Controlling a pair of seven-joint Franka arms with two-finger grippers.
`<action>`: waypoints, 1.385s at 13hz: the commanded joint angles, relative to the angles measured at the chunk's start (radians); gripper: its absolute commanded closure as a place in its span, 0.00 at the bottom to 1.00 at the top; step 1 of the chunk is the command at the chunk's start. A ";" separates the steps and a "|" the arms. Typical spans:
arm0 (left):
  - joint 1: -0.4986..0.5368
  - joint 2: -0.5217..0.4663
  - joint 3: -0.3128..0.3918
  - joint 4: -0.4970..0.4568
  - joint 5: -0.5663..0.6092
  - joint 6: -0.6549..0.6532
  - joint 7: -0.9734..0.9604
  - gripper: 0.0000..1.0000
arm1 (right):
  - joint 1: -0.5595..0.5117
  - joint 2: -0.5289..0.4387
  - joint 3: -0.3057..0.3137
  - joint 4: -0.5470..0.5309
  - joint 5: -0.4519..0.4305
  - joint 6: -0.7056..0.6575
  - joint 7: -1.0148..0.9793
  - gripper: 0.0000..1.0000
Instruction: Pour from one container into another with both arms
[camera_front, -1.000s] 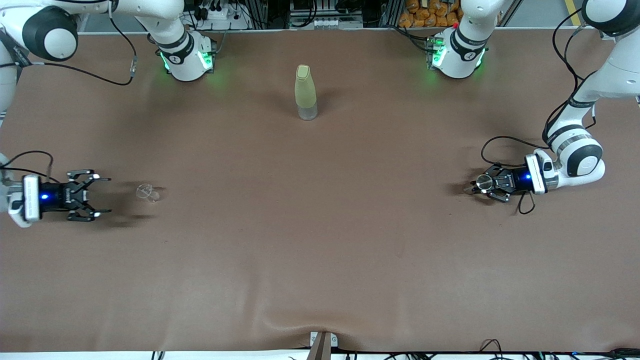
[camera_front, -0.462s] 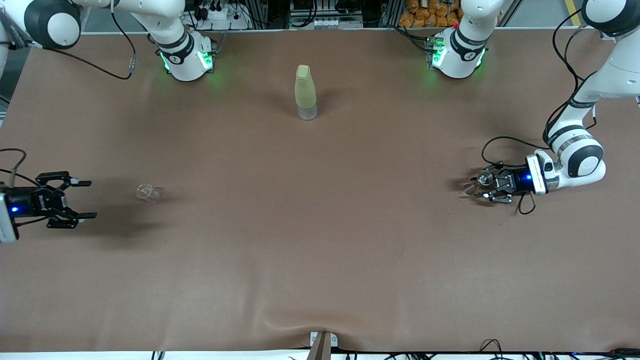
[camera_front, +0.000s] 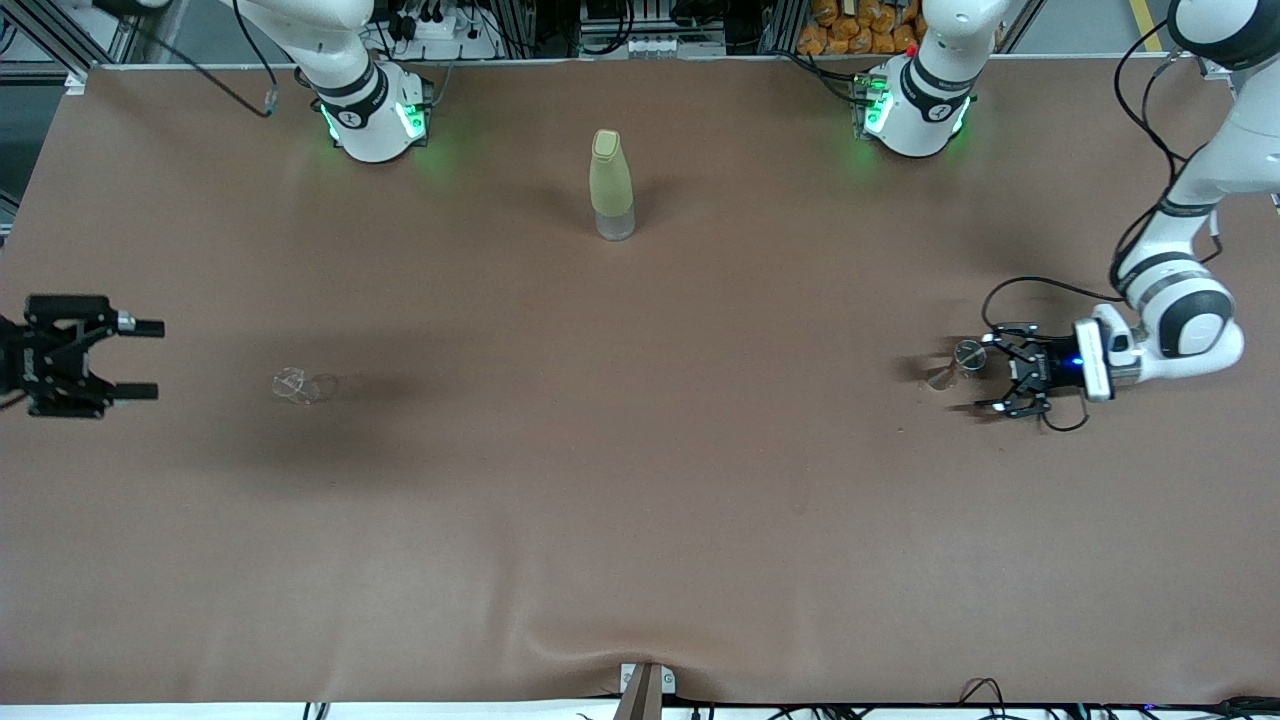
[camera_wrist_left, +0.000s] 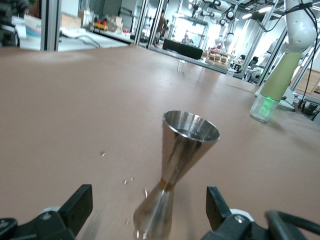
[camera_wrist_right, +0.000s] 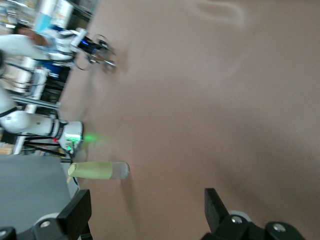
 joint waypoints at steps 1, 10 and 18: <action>0.035 -0.042 -0.009 0.103 0.104 -0.068 -0.238 0.00 | 0.050 -0.084 -0.008 -0.038 -0.142 0.016 0.156 0.00; -0.116 -0.368 -0.025 0.260 0.413 -0.133 -1.273 0.00 | 0.173 -0.401 -0.008 -0.347 -0.581 0.263 0.496 0.00; -0.429 -0.499 -0.038 0.332 0.755 -0.125 -2.246 0.00 | 0.332 -0.451 -0.158 -0.364 -0.705 0.295 0.669 0.00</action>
